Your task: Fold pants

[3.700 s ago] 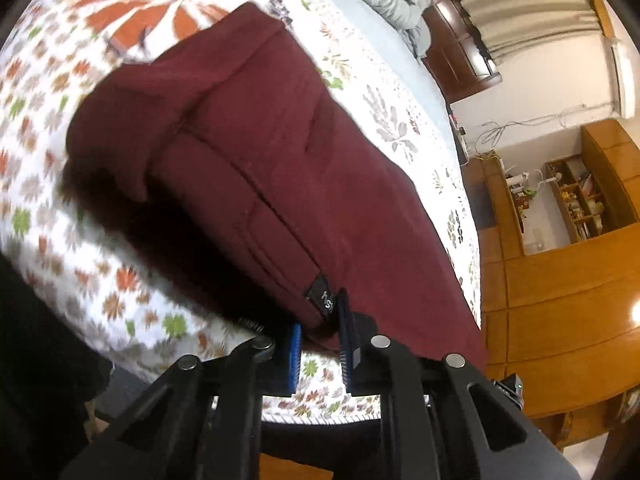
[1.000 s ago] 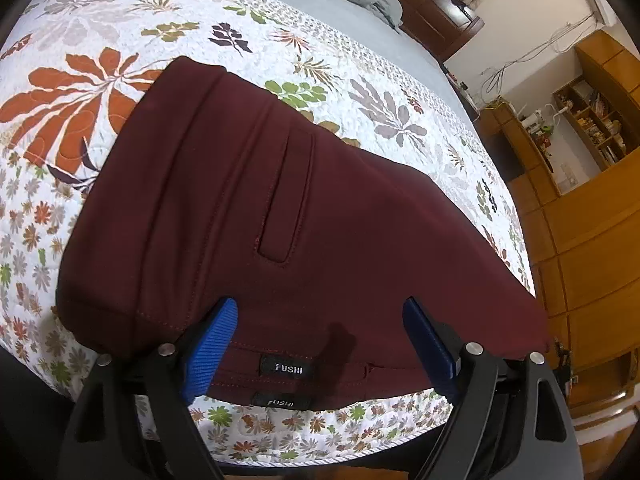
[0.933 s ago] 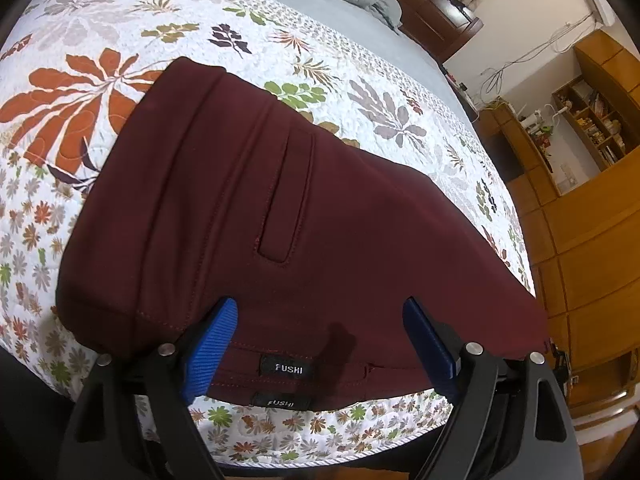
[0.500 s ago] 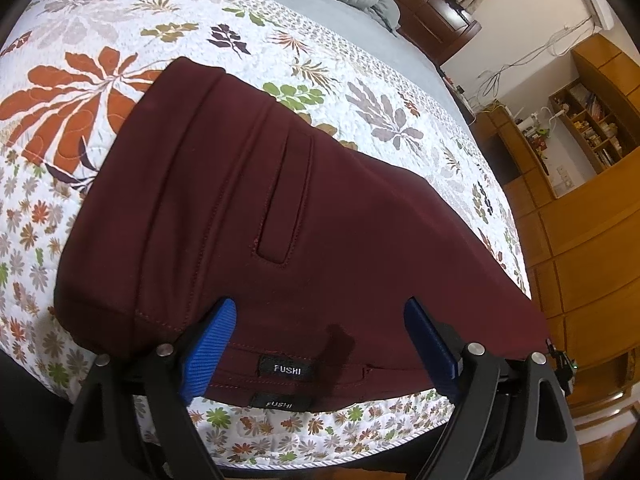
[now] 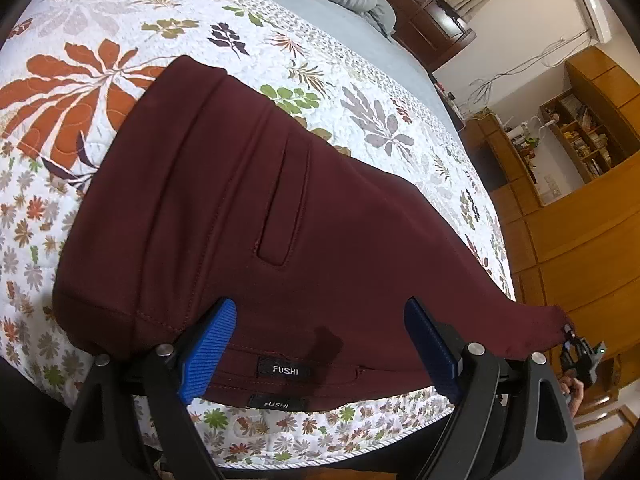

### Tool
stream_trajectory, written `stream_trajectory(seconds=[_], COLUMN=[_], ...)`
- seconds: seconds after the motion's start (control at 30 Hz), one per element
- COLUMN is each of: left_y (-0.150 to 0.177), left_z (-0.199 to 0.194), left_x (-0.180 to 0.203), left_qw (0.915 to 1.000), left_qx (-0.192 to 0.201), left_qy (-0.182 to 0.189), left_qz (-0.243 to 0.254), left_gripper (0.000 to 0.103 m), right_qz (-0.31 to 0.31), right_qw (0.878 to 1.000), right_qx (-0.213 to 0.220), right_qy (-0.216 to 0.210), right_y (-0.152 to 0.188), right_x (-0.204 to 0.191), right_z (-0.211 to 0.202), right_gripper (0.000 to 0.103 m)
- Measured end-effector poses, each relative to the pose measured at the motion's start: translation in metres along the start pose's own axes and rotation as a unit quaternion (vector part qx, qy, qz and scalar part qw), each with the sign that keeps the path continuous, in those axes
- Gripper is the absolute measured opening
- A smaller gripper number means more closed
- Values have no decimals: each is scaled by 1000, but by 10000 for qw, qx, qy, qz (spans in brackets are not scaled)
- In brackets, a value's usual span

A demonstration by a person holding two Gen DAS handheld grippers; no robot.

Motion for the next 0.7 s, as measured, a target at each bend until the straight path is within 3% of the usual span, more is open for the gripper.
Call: stream_trajectory(seconds=[0.37,0.6,0.7], left_y=[0,0,0], left_z=[-2,-4,-4], left_x=[1,1,1], left_qw=[9998,9993,9991], left_qx=[-13,-11,-9], left_qy=[179,355,391], left_qz=[77,107,155], left_gripper=[87,87,87], right_qz=[-1320,-2315,-2805], right_qw=[9895,9667,9509], right_qx=[472,761,900], right_qy=[351,777,951], right_y=[5,21,36], right_x=[-93,-149,-178], right_z=[-35,-36,-36], right_gripper=[19,19,19])
Point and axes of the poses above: each gripper's, at about its wrist camera, not at the fingertips, and z roughly the way its jaws point, x to its right, y to its underside, the point moved 7 cm from there along z, roughly the way its jaws point, and after that the axes turned 14 degrees about y, right-handed, at the moved point
